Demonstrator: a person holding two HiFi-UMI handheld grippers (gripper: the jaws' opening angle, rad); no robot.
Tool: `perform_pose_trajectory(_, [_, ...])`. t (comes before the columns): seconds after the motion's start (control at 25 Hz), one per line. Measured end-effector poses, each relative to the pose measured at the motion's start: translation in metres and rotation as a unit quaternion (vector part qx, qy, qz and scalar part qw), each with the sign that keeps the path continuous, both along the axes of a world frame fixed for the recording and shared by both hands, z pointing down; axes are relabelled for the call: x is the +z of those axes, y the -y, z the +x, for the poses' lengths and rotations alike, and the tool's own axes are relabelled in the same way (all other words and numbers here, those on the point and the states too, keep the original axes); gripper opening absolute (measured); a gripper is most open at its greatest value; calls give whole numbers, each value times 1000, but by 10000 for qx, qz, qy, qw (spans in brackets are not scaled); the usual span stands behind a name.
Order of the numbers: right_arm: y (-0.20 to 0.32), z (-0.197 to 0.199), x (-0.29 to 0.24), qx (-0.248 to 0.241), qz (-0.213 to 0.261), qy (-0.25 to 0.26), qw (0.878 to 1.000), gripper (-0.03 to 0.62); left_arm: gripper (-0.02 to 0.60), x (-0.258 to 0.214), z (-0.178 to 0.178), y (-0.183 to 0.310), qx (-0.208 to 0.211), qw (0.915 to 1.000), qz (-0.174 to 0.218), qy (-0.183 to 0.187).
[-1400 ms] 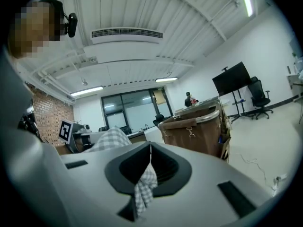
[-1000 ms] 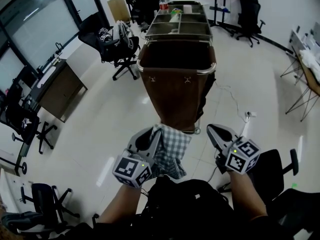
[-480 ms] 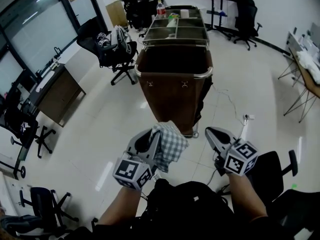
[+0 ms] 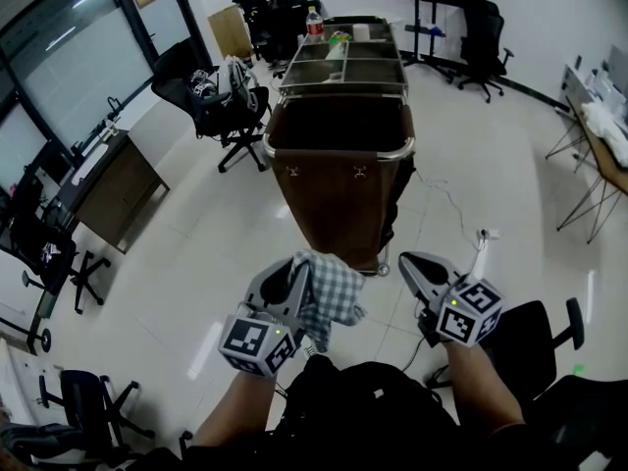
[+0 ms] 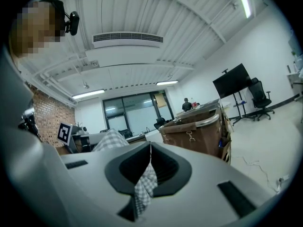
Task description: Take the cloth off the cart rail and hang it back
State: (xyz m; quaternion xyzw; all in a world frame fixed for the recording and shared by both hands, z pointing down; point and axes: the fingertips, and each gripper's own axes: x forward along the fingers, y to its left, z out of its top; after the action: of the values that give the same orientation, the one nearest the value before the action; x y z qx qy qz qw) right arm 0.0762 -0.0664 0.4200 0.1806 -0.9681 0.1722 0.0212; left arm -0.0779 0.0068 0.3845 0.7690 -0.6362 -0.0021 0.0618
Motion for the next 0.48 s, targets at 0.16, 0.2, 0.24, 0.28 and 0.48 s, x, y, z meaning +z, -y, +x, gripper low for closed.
perform_pose_trajectory(0.16, [6, -8, -2, -57, 2, 99, 9999, 23, 44, -13, -3, 1, 3, 9999, 78, 117])
perform_pose_trajectory(0.2, [6, -10, -3, -78, 5, 131, 9999, 23, 44, -16, -4, 2, 7, 9998, 103, 147])
perform_pose_trajectory(0.24, [6, -12, -5, -103, 9, 159, 9998, 23, 44, -20, -5, 3, 5, 9998, 126, 176])
perform_pose_trajectory(0.28, [5, -14, -6, -126, 20, 181, 9998, 23, 44, -23, -6, 4, -1, 9997, 151, 205])
perform_pose_trajectory(0.48, [10, -16, -21, -128, 179, 267, 9994, 23, 43, -45, -14, 16, -37, 9990, 271, 352])
